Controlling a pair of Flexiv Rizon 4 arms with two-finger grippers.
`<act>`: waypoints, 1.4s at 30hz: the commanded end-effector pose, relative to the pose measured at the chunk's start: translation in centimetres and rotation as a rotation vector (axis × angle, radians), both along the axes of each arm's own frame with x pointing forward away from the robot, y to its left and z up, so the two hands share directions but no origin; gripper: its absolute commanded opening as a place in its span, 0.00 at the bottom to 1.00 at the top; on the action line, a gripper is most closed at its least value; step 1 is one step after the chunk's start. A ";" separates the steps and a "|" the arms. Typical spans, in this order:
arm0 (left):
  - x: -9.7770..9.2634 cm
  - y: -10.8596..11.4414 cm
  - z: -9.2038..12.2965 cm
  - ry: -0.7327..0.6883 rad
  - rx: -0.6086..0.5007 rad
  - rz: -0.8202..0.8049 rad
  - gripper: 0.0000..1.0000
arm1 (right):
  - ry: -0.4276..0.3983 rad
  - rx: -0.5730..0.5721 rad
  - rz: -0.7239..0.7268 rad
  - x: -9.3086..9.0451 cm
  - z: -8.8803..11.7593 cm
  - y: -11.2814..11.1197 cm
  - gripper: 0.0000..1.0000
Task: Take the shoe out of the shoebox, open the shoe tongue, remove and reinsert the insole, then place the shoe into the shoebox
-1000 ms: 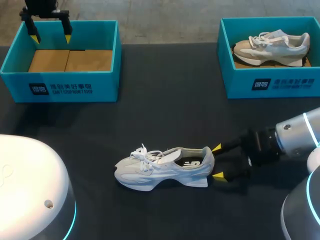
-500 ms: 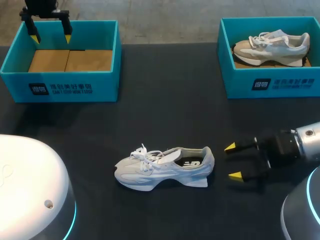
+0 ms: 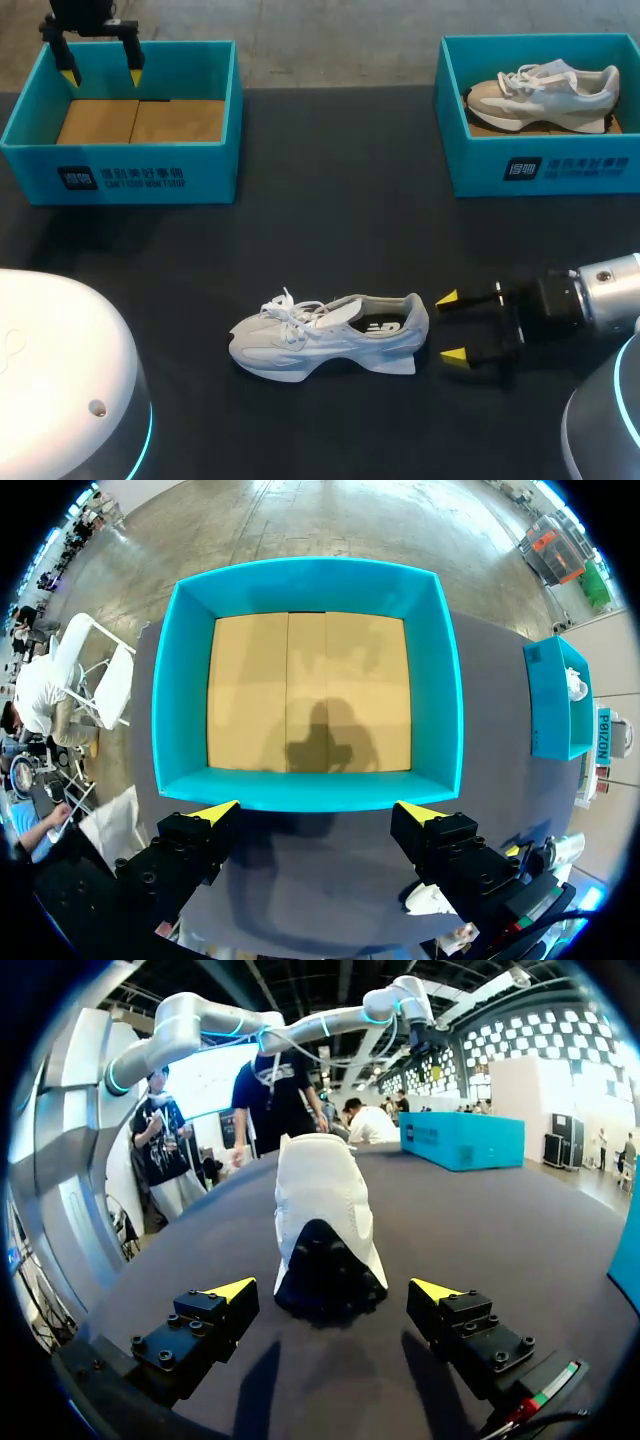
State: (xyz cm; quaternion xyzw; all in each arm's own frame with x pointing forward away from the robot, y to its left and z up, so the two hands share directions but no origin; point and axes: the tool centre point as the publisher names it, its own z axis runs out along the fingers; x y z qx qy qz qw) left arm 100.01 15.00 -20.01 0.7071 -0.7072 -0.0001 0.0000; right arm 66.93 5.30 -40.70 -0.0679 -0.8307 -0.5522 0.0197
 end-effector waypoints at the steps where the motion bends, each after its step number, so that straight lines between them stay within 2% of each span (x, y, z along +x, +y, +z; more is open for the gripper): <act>1: 0.0 0.0 0.0 0.000 0.000 0.000 1.00 | -0.005 -0.006 -0.004 -0.3 0.0 1.1 1.00; 18: 0.0 0.0 0.0 0.000 0.000 0.000 1.00 | -0.008 0.000 -0.006 -0.7 -0.1 4.0 1.00; 42: 0.0 0.0 0.0 0.000 0.000 0.000 1.00 | -0.026 0.052 -0.007 -0.3 -0.5 5.7 1.00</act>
